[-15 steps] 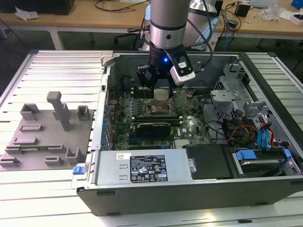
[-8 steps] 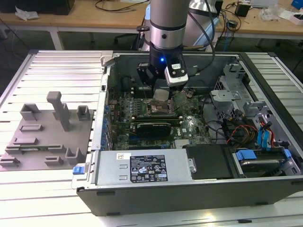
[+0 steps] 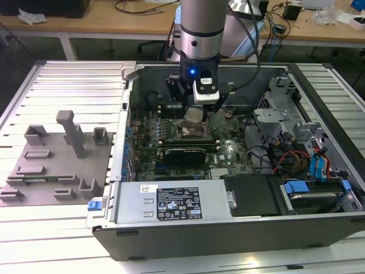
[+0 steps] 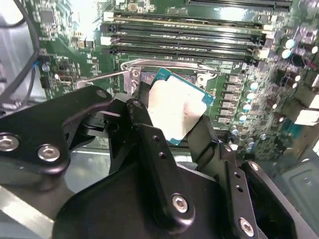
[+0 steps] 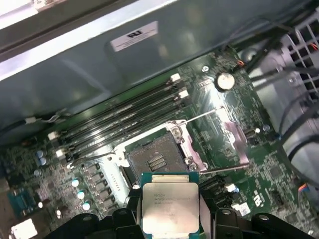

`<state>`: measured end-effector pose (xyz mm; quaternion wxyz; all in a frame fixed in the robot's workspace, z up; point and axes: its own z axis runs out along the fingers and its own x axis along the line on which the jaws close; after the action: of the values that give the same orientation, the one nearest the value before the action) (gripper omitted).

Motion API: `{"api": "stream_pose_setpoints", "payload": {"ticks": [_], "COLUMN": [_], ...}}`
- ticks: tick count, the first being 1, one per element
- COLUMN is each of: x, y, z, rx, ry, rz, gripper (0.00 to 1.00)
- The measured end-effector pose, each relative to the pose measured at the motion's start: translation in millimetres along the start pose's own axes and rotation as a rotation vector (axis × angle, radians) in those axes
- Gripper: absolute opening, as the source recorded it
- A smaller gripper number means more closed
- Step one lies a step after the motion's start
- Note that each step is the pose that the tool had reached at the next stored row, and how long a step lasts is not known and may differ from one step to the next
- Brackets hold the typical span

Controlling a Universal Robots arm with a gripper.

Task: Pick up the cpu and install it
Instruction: 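Place the cpu into insertion slot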

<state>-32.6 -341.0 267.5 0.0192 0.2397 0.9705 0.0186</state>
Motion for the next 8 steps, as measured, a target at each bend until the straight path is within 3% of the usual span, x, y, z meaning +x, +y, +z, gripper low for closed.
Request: {"api": "stream_pose_setpoints", "payload": {"ticks": [3, 6, 8], "x": [0.0, 0.0, 0.0], "y": [0.0, 0.0, 0.0], "z": [0.2, 0.6, 0.8], "rx": [0.0014, 0.0046, 0.0057], "ry": [-0.0022, -0.0073, -0.0090], "rz": [0.049, 0.162, 0.200], "gripper": [0.55, 0.55, 0.55]}}
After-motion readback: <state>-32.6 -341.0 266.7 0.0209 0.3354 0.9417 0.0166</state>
